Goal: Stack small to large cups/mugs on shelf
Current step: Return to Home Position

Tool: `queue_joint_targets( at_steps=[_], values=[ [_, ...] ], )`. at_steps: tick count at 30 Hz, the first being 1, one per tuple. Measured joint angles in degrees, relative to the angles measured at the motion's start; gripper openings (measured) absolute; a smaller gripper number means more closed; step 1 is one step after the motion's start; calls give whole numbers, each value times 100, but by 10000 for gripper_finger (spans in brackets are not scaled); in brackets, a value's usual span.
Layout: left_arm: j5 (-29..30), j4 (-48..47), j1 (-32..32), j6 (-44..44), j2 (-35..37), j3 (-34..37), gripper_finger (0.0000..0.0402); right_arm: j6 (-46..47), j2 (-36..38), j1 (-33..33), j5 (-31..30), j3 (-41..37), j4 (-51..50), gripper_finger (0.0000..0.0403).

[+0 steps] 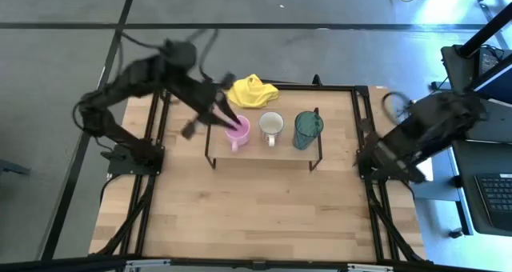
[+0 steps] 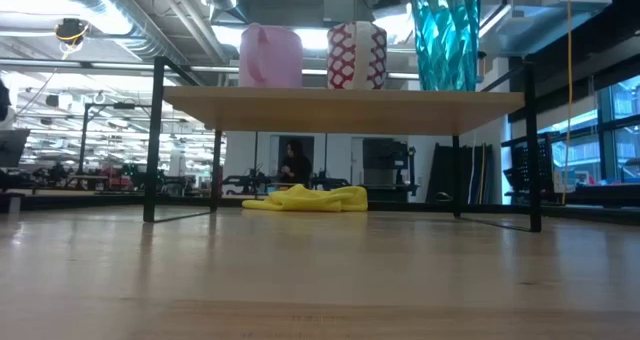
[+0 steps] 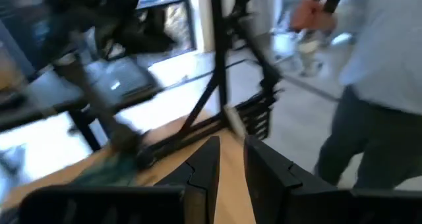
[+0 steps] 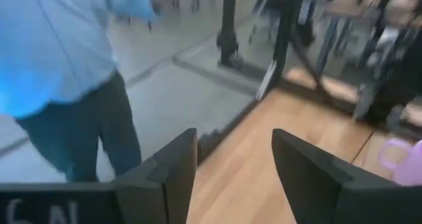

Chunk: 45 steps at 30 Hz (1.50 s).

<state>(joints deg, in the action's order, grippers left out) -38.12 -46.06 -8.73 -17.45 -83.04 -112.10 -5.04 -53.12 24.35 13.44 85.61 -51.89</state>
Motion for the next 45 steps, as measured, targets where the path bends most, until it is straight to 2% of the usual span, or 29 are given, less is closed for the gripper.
queue_joint_targets(
  at_steps=[3,7,11,14,16,20,24,29,34,35,39,42,45],
  values=[
    [-176,-471,-668,-220,451,99,64,113,600,-364,144,-217,213,197],
    [-33,-1054,-1476,-321,1220,216,64,329,1376,-614,-213,-459,413,197],
    [-217,-1159,-2019,-293,1966,773,64,330,2029,-638,-386,-1043,1036,197],
    [-84,-960,-2287,166,2673,1706,64,624,2394,-635,-888,-1776,1292,197],
    [-94,-413,-2372,553,3220,2500,64,875,2590,-638,-1130,-2406,1601,197],
    [312,841,-2390,1736,4416,4098,64,886,2945,-635,-980,-3576,2997,197],
    [594,1587,-2390,2601,5617,5399,64,1097,3250,-638,-993,-4317,3648,197],
    [688,2457,-2390,3474,7003,6551,64,1390,3573,-635,-975,-4779,4099,197],
    [1047,2663,-2390,4157,8124,7343,64,1402,3748,-635,-984,-5153,4559,197],
    [1073,2664,-2390,4261,8298,7487,64,1418,3775,-635,-992,-5227,4682,197],
    [1106,2664,-2389,4291,8256,7911,64,1552,3878,-635,-1227,-5674,4867,197],
    [1264,3502,-2385,4114,8283,8344,64,1530,4054,-634,-1222,-6126,5447,197],
    [850,4630,-2349,4109,8282,8997,64,1524,4256,-638,-1109,-6722,6194,197]
  ],
)
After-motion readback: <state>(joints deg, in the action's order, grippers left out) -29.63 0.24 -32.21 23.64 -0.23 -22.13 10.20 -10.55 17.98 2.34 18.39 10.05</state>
